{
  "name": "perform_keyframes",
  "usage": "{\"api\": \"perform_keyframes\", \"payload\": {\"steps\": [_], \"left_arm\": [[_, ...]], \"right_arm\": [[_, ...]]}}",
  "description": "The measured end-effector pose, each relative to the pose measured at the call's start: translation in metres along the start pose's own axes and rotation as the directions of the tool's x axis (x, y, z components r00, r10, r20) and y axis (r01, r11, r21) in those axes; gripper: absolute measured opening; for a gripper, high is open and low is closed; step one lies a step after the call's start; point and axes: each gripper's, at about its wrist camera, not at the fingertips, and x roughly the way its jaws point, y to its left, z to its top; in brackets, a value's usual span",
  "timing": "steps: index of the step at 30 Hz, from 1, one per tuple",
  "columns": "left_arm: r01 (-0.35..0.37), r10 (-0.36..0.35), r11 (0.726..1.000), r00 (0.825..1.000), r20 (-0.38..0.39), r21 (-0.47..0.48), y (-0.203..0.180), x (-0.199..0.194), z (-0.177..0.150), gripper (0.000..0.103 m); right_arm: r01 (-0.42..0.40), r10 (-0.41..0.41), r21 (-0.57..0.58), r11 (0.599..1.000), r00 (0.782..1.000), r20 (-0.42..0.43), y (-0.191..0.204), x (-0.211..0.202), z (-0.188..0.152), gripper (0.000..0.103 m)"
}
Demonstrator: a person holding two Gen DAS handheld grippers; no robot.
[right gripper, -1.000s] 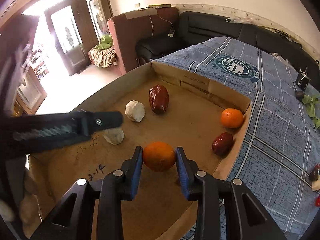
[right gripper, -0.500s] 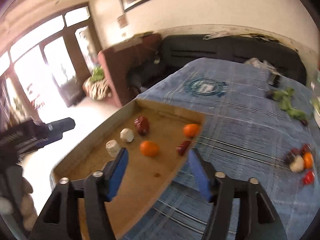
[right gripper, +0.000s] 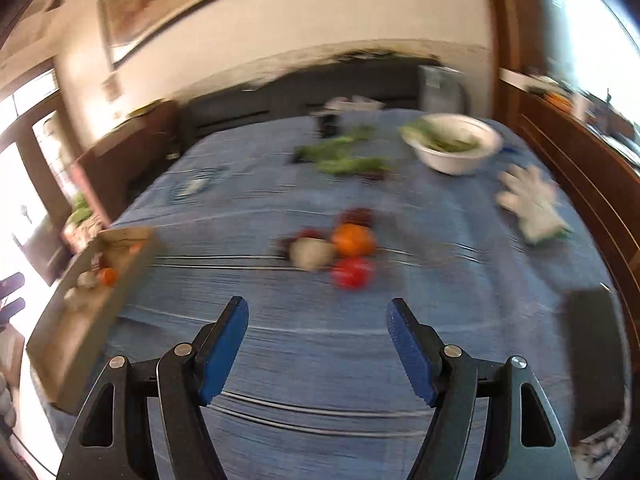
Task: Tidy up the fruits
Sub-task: 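Move both open tools back toward the remaining fruit on the tablecloth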
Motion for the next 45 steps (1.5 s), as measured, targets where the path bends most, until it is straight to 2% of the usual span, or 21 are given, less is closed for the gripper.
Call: {"api": "perform_keyframes", "payload": {"steps": [5,9,12,17,20,23,25,27,29,30,32,33,35,36,37,39,41,42,44,45], "left_arm": [[0.075,-0.065,0.992,0.993,-0.102,0.097,-0.051,0.028,-0.019,0.079],[0.115,-0.086,0.975,0.984,-0.153,0.19,-0.087,0.041,-0.04,0.079],[0.112,-0.074,0.969,0.982,-0.174,0.221,-0.101,0.051,-0.05,0.079],[0.11,-0.064,0.971,0.975,-0.214,0.21,-0.104,0.063,-0.056,0.078],[0.093,-0.046,0.971,0.977,-0.209,0.22,-0.105,0.064,-0.058,0.078],[0.088,-0.043,0.973,0.977,-0.211,0.211,-0.106,0.065,-0.058,0.078],[0.089,-0.043,0.973,0.977,-0.211,0.215,-0.106,0.065,-0.058,0.078],[0.089,-0.041,0.972,0.977,-0.211,0.22,-0.107,0.065,-0.058,0.078],[0.091,-0.043,0.971,0.976,-0.213,0.219,-0.105,0.065,-0.058,0.078],[0.09,-0.043,0.972,0.976,-0.214,0.217,-0.104,0.066,-0.057,0.078],[0.089,-0.043,0.974,0.975,-0.217,0.209,-0.101,0.069,-0.056,0.079],[0.092,-0.046,0.975,0.975,-0.219,0.202,-0.099,0.069,-0.055,0.079],[0.095,-0.053,0.978,0.974,-0.219,0.187,-0.094,0.071,-0.053,0.078],[0.089,-0.048,0.979,0.975,-0.216,0.184,-0.092,0.073,-0.052,0.078],[0.086,-0.046,0.979,0.975,-0.216,0.182,-0.092,0.074,-0.052,0.078],[0.094,-0.053,0.98,0.973,-0.224,0.176,-0.092,0.079,-0.053,0.078],[0.115,-0.07,0.977,0.968,-0.241,0.177,-0.097,0.086,-0.057,0.078],[0.123,-0.075,0.975,0.966,-0.249,0.185,-0.101,0.089,-0.059,0.078],[0.138,-0.078,0.966,0.962,-0.261,0.218,-0.112,0.094,-0.066,0.078],[0.143,-0.079,0.962,0.962,-0.263,0.233,-0.115,0.095,-0.069,0.078]], "right_arm": [[0.019,-0.018,0.062,0.998,1.0,-0.014,-0.03,0.002,-0.002,0.076],[-0.013,0.016,0.071,0.997,0.999,-0.045,-0.031,0.023,-0.005,0.076],[-0.028,0.031,0.048,0.998,0.997,-0.064,-0.02,0.038,-0.004,0.076],[-0.04,0.041,0.024,0.999,0.996,-0.076,-0.005,0.071,0.014,0.076],[-0.148,0.151,0.057,0.987,0.988,-0.038,0.003,0.08,0.035,0.076],[-0.244,0.248,0.073,0.967,0.967,-0.061,0.015,0.102,0.056,0.076],[-0.242,0.247,0.064,0.968,0.964,-0.095,0.023,0.121,0.063,0.076],[-0.208,0.212,0.045,0.977,0.967,-0.144,0.029,0.142,0.066,0.076],[-0.203,0.201,0.007,0.979,0.967,-0.155,0.038,0.149,0.066,0.075],[-0.22,0.216,-0.001,0.976,0.959,-0.185,0.042,0.15,0.065,0.075],[-0.316,0.31,0.018,0.949,0.918,-0.247,0.049,0.146,0.065,0.078],[-0.435,0.436,0.071,0.898,0.853,-0.288,0.05,0.14,0.062,0.078],[-0.646,0.665,0.173,0.743,0.684,-0.3,0.045,0.121,0.057,0.078],[-0.669,0.687,0.168,0.724,0.676,-0.267,0.039,0.106,0.055,0.077],[-0.644,0.656,0.138,0.753,0.718,-0.232,0.033,0.092,0.054,0.077],[-0.528,0.536,0.091,0.844,0.83,-0.154,0.016,0.07,0.05,0.077],[-0.386,0.39,0.064,0.92,0.915,-0.103,0.003,0.061,0.045,0.077],[-0.315,0.32,0.063,0.947,0.943,-0.089,-0.002,0.061,0.041,0.077],[-0.201,0.206,0.06,0.978,0.974,-0.089,-0.009,0.067,0.032,0.077],[-0.155,0.16,0.053,0.986,0.982,-0.096,-0.009,0.073,0.029,0.077]]}}
